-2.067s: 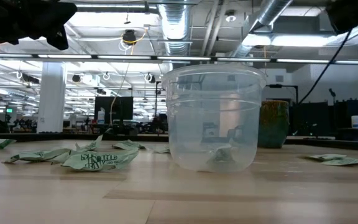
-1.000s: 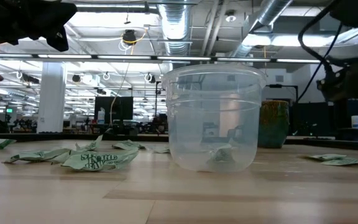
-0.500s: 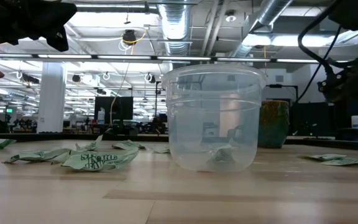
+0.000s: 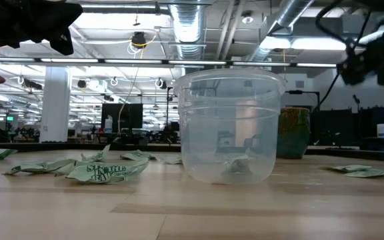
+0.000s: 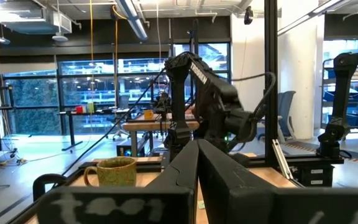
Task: Pick and place Stevia / Truvia into bins
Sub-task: Put the stevia packet into the bottom transparent container
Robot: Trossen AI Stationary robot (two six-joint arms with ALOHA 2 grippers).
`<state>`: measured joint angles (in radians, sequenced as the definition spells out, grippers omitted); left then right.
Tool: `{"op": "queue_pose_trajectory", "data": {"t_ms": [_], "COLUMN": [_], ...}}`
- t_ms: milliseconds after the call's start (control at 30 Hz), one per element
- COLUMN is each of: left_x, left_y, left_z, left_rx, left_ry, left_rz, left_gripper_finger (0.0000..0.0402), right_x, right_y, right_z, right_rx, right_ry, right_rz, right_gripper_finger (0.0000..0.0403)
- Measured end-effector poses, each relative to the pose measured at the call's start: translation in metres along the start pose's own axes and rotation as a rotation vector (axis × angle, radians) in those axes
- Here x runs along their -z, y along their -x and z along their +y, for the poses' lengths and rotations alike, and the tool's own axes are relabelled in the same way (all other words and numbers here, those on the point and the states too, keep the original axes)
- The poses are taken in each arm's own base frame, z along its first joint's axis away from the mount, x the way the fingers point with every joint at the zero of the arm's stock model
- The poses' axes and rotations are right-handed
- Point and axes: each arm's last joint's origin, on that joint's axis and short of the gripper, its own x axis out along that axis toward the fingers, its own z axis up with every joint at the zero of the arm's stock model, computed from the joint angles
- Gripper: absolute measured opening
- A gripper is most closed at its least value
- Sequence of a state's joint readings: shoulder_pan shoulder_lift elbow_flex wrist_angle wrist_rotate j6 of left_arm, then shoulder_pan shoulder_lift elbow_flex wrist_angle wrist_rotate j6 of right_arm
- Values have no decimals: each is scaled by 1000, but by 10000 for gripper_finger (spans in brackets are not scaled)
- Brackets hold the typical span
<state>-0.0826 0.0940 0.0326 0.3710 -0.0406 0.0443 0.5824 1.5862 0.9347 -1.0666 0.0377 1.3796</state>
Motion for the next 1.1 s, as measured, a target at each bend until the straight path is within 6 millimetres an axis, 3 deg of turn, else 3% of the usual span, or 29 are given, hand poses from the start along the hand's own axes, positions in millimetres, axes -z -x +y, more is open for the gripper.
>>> {"op": "queue_pose_trajectory", "data": {"t_ms": [167,300,433,700,967,1100], "left_x": [0,0,0,0,0,2], "left_y": [0,0,0,0,0,0], "left_z": [0,0,0,0,0,0], "left_rx": [0,0,-1,0,0,1], "left_ry": [-12,-17,-17,-18,-18,-14], "left_rz": [0,0,-1,-1,0,25], "left_gripper_finger": [0,0,0,0,0,0], "right_x": [1,-3,-11,-45,-64,-79], "right_y": [60,104,130,147,146,134], "right_z": [0,6,20,57,53,62], "right_rx": [124,86,-24,-360,-437,-467], "right_ry": [50,117,297,633,701,750], "right_rz": [-199,-445,-593,-671,-607,-553], "right_gripper_finger": [5,6,3,4,32,55]}}
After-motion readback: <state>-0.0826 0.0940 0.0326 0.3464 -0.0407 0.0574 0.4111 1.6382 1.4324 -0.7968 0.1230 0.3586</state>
